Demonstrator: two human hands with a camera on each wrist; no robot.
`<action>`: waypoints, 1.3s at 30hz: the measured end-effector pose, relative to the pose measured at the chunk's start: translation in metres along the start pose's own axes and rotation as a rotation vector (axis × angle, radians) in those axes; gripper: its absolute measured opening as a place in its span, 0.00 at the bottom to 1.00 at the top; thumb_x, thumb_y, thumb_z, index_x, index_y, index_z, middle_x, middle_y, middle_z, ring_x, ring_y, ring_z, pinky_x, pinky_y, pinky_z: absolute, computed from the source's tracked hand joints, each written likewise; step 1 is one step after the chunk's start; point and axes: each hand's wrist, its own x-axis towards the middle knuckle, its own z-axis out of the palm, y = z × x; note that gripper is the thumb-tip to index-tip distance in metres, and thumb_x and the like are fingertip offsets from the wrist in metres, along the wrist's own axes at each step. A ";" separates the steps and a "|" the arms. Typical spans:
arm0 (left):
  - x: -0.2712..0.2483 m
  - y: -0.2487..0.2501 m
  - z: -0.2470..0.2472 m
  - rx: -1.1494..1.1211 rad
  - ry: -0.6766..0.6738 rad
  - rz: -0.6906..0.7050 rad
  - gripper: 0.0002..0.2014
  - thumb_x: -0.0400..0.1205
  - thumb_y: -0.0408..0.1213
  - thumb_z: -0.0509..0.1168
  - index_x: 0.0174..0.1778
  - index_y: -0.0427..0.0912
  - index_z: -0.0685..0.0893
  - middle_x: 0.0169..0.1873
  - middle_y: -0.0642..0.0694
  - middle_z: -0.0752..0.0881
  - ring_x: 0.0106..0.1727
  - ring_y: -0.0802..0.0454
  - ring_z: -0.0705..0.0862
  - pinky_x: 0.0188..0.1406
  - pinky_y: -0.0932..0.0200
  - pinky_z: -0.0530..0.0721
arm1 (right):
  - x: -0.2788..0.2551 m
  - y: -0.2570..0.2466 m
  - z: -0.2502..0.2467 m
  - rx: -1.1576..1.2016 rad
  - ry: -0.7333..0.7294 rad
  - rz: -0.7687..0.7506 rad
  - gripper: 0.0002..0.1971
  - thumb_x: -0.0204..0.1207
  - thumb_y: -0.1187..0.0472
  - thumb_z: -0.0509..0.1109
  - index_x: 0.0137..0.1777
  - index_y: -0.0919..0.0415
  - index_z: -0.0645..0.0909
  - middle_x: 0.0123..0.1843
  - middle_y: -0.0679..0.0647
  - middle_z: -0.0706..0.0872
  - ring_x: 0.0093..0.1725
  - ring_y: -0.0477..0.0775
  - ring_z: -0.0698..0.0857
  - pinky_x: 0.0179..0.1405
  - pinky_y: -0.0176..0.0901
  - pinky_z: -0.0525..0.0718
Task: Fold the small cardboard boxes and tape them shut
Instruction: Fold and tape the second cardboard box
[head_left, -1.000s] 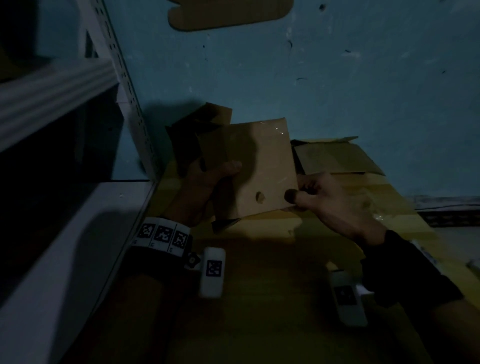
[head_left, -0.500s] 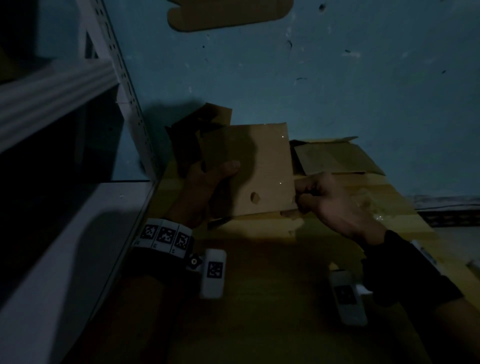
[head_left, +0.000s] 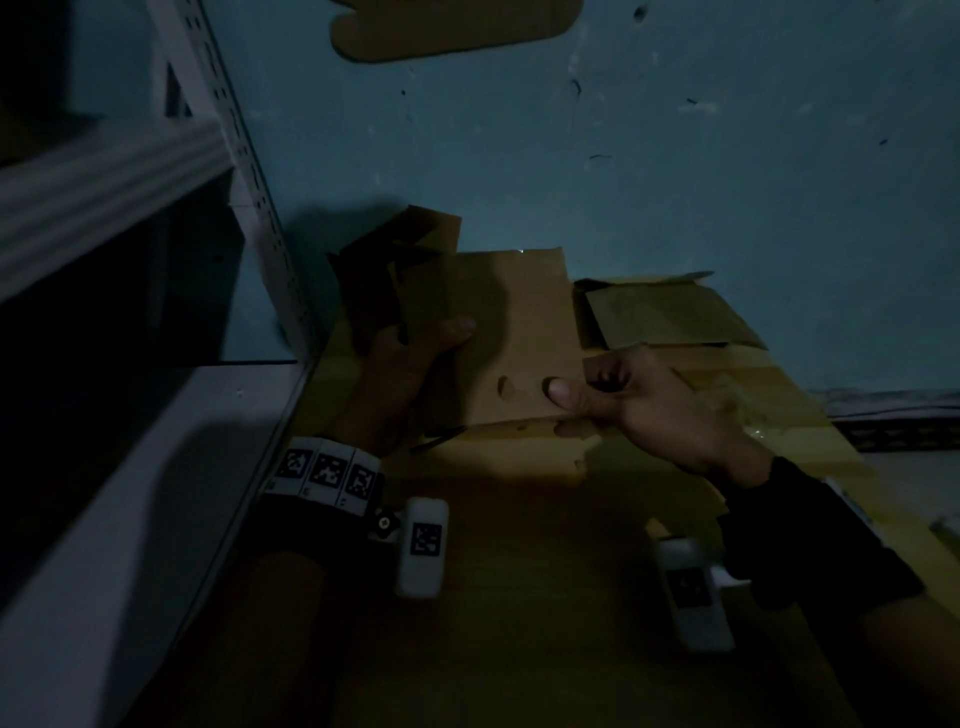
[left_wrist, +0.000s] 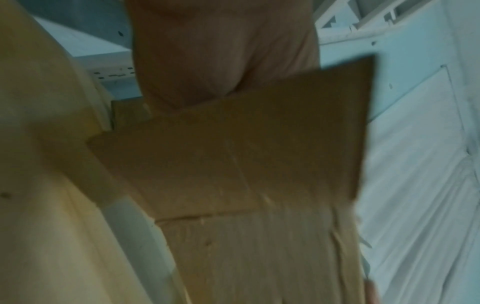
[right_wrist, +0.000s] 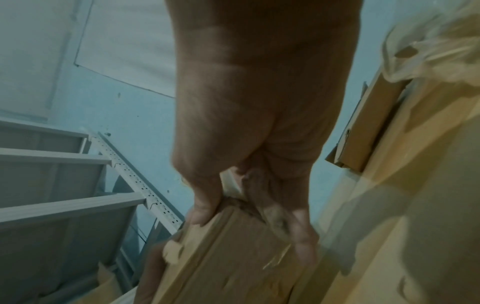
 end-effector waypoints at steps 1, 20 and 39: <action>0.000 0.000 -0.002 -0.003 -0.007 0.002 0.29 0.67 0.48 0.76 0.65 0.49 0.81 0.57 0.47 0.88 0.54 0.50 0.90 0.44 0.57 0.88 | 0.000 0.001 0.000 0.021 -0.007 0.012 0.19 0.76 0.49 0.72 0.51 0.68 0.89 0.50 0.57 0.94 0.52 0.58 0.93 0.57 0.60 0.91; 0.004 -0.004 -0.004 0.066 0.050 0.020 0.37 0.63 0.50 0.82 0.68 0.41 0.83 0.58 0.42 0.89 0.55 0.44 0.89 0.48 0.51 0.88 | 0.004 0.007 -0.018 -0.104 0.255 -0.009 0.08 0.70 0.65 0.82 0.48 0.63 0.89 0.46 0.54 0.93 0.48 0.53 0.92 0.52 0.53 0.91; 0.001 -0.002 0.001 0.026 0.048 -0.009 0.21 0.71 0.45 0.76 0.59 0.50 0.84 0.53 0.50 0.90 0.54 0.50 0.89 0.48 0.55 0.86 | 0.006 0.005 -0.009 -0.057 0.302 -0.077 0.16 0.78 0.80 0.65 0.32 0.64 0.79 0.29 0.57 0.81 0.30 0.46 0.79 0.34 0.36 0.80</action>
